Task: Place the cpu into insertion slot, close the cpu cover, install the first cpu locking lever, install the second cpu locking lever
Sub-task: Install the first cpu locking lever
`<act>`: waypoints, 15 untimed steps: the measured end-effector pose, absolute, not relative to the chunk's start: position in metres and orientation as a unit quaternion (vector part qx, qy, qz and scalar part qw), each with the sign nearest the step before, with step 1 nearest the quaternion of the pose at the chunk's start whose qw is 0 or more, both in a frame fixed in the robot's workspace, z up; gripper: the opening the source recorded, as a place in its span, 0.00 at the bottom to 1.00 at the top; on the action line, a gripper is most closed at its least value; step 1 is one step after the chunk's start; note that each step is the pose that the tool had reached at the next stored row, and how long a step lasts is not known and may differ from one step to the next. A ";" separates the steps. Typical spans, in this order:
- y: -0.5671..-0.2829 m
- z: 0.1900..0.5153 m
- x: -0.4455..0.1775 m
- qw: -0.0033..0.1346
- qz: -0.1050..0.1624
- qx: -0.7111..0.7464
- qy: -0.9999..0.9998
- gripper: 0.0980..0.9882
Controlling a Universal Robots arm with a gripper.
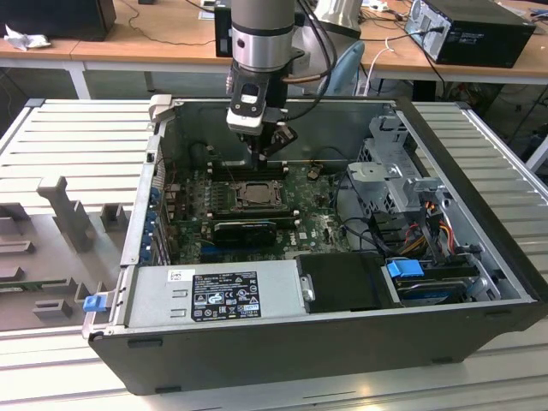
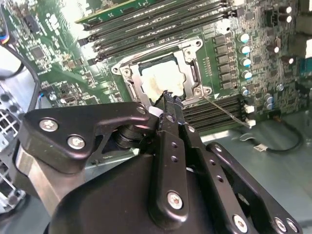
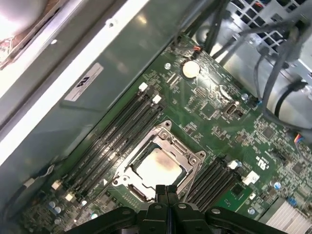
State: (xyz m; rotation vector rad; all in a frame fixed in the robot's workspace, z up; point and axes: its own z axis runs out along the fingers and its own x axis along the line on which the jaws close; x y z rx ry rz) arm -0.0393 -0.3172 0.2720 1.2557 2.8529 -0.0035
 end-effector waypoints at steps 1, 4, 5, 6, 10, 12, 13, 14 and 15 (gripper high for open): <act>-0.317 0.272 -0.039 0.012 -0.001 0.397 0.918 0.01; -0.317 0.272 -0.039 0.012 -0.001 0.376 0.926 0.01; -0.317 0.272 -0.039 0.012 -0.001 0.360 0.933 0.01; -0.317 0.272 -0.039 0.012 0.000 0.352 0.936 0.01; -0.317 0.271 -0.039 0.012 0.000 0.305 0.952 0.01; -0.317 0.271 -0.039 0.012 0.000 0.284 0.959 0.01; -0.317 0.270 -0.039 0.012 0.001 0.269 0.963 0.01; -0.317 0.270 -0.039 0.012 0.001 0.261 0.965 0.01; -0.317 0.270 -0.039 0.012 0.001 0.249 0.968 0.01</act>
